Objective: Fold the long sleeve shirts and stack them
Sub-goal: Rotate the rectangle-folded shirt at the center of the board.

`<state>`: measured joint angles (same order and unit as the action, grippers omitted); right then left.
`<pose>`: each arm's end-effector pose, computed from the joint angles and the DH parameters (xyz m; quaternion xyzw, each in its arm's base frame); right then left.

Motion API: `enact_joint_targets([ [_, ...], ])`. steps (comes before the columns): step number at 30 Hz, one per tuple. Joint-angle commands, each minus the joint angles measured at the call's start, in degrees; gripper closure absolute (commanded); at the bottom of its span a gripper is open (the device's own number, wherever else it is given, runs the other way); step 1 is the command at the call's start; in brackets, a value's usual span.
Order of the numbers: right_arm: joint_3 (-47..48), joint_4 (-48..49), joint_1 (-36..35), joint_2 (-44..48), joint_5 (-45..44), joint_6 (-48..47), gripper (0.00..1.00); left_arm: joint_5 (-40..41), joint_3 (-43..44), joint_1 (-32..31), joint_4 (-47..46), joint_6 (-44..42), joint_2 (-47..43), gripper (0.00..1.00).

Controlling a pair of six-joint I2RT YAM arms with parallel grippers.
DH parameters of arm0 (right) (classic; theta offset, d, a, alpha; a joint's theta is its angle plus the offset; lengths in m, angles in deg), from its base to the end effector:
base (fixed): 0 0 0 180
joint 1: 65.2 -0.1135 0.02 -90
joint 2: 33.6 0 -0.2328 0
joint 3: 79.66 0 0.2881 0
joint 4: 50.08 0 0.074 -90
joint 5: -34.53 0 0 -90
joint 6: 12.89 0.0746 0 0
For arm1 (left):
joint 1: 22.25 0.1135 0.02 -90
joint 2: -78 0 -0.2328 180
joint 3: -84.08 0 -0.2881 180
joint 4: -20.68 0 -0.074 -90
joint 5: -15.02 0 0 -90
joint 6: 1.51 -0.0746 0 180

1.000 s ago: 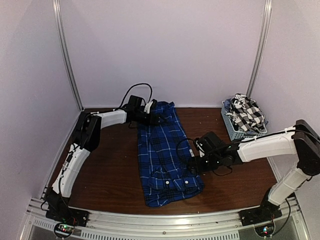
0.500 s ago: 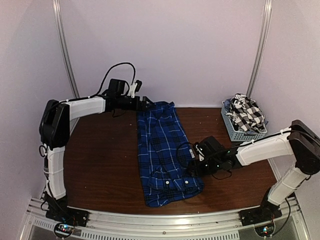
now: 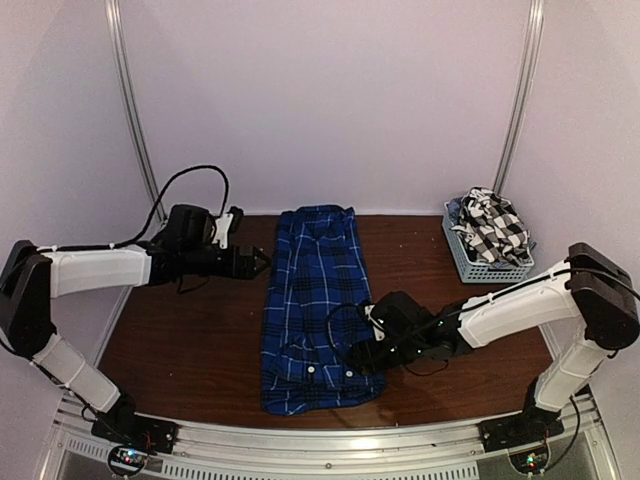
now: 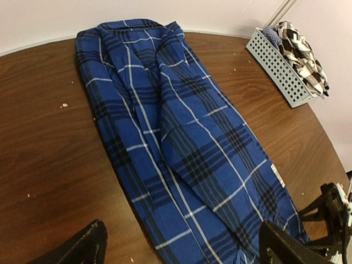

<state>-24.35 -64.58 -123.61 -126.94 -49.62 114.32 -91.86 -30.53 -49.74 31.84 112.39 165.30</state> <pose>0.1772 0.3027 0.0508 -0.1901 0.9266 0.2701 0.1796 0.3432 -0.2030 0.1592 0.0972 0.8670 -0.3207 0.3689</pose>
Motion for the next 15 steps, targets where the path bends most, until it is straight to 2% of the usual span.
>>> enact_joint_targets([
  [1, 1.69, -9.18, -0.12, 3.64, -9.08, -3.61, 0.22, 1.90, -8.57, -2.46, -3.11, 0.29, -9.48, 0.02],
  [6, 0.96, -13.16, -0.65, 10.05, -13.51, -10.48, 0.23, 4.22, -19.04, -10.99, -5.09, 3.00, -17.11, 0.03],
  [11, -2.45, -10.90, -4.49, 18.60, -12.52, -16.71, 0.26, 12.91, -25.91, -21.00, -4.39, 5.52, -24.52, 0.04],
  [15, -1.94, -13.29, -6.57, 19.47, -10.59, -17.66, 0.26, 21.22, -28.96, -29.15, -2.94, 4.97, -28.12, 0.04],
])
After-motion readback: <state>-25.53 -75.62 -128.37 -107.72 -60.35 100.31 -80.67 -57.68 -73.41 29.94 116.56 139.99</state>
